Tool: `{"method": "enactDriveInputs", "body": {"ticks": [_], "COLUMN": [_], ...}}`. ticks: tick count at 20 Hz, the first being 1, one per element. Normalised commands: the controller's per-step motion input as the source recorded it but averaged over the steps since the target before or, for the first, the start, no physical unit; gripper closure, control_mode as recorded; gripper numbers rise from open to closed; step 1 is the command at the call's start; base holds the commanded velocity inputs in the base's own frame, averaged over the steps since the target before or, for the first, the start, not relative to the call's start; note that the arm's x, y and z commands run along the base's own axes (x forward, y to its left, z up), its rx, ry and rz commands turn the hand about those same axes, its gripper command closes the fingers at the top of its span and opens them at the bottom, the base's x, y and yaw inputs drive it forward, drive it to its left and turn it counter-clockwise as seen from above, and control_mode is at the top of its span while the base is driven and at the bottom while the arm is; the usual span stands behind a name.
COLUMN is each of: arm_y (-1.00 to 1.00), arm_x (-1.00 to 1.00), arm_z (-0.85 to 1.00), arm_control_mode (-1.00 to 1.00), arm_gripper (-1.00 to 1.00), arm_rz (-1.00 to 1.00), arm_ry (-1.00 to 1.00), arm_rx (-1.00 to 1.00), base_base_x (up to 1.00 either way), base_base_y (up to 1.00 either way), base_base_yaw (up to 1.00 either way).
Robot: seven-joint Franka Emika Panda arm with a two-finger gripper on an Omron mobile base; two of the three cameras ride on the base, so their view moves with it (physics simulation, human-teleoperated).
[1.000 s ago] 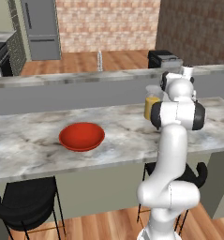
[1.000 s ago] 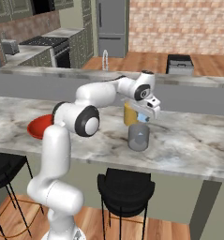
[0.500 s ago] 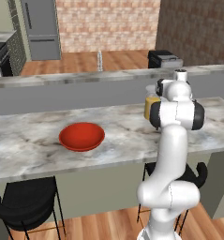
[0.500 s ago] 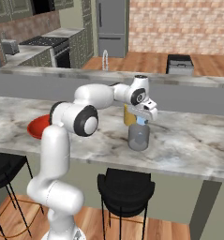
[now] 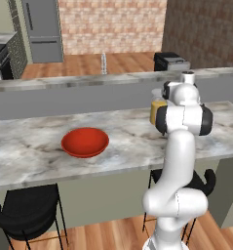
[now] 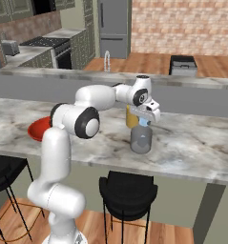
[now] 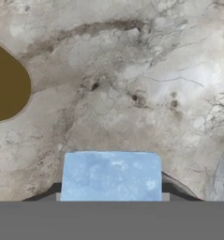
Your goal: There are two ice cubes in the ice bowl. Place both ice cubes in the glass cup.
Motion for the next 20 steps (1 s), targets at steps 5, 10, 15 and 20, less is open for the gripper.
{"method": "enactDriveInputs", "body": {"ticks": [5,10,15,20], "arm_y": [0.0,0.03,0.06,0.04], "arm_x": [-0.2,-0.28,-0.09,0.0], "arm_z": [0.04,0.0,0.06,-0.03], "arm_control_mode": [-1.0,-1.0,-1.0,-1.0], "arm_gripper": [1.0,1.0,1.0,1.0], "arm_rz": [0.0,0.0,0.0,0.0], "arm_ry": [0.0,0.0,0.0,0.01], "arm_rx": [0.0,0.0,0.0,0.0], "base_base_x": [0.0,0.0,0.0,0.0], "base_base_y": [0.0,0.0,0.0,0.0], "base_base_yaw": [0.0,0.0,0.0,0.0]}}
